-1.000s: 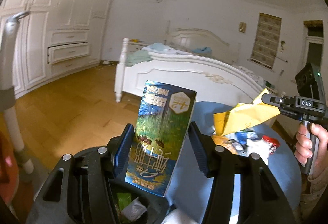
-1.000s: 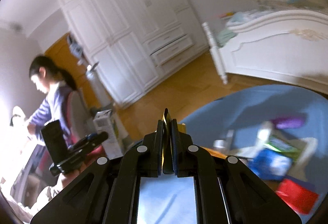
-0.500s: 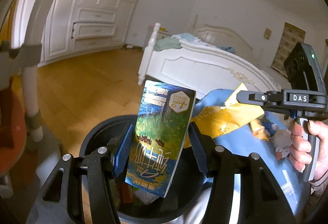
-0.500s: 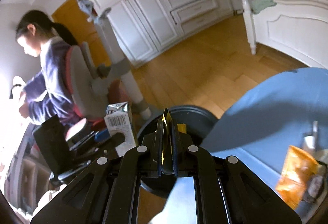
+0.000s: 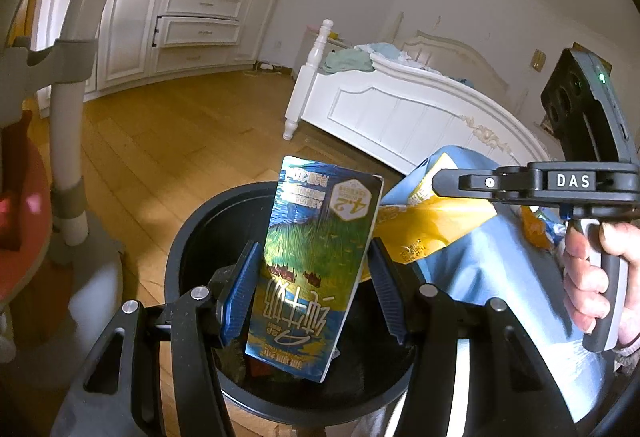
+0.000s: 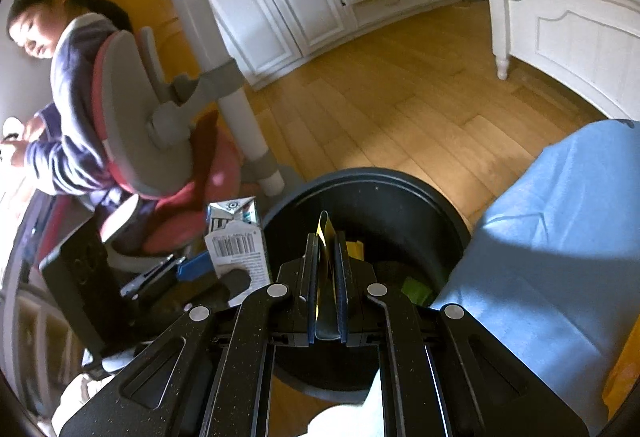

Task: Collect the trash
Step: 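Carry both items over the bin and open both tools to drop them, then grasp the orange snack bag with the left tool while the right tool grasps the red carton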

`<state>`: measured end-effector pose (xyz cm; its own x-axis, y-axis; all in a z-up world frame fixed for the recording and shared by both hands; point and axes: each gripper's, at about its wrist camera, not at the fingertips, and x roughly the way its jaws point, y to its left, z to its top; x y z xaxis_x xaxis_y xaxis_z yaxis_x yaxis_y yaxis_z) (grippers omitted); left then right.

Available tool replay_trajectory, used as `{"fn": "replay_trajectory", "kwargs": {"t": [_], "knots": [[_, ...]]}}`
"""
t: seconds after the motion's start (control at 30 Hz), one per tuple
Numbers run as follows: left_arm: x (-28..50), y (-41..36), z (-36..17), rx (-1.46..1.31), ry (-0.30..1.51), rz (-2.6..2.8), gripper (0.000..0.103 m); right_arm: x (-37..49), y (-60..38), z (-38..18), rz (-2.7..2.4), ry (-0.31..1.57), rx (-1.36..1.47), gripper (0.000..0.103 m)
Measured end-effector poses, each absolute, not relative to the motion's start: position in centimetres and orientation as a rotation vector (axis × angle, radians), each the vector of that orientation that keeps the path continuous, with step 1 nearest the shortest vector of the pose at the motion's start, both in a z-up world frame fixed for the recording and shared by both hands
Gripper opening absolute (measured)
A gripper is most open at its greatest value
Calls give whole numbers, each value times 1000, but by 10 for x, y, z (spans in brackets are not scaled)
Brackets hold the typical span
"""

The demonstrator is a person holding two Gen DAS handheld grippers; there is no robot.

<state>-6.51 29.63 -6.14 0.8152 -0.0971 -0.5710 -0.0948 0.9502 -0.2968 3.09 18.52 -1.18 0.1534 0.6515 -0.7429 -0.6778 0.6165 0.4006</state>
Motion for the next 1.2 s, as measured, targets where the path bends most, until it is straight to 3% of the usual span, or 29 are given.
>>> {"fn": "replay_trajectory", "kwargs": {"t": [0.07,0.1,0.17,0.2,0.3,0.63,0.73,0.97,1.2], "knots": [[-63,295,-62,-312,633,6,56,32,185,-13,955,1058,-25,12],[-63,294,-63,-308,636,10,57,33,185,-13,953,1063,-26,24],[-62,292,-62,-299,648,13,58,32,181,-11,953,1054,-22,37],[-62,291,-62,-295,650,15,64,30,179,-9,952,1041,-24,48],[-66,286,-59,-278,636,25,73,26,171,-3,953,1009,-16,64],[-60,246,-34,-232,620,-58,73,22,103,24,946,940,106,65],[-52,214,-19,-191,606,-124,83,22,64,33,918,907,154,69],[-26,117,12,-31,616,-334,83,25,-51,48,799,840,195,72],[12,60,2,0,729,-385,83,27,-172,40,641,825,87,72]]}}
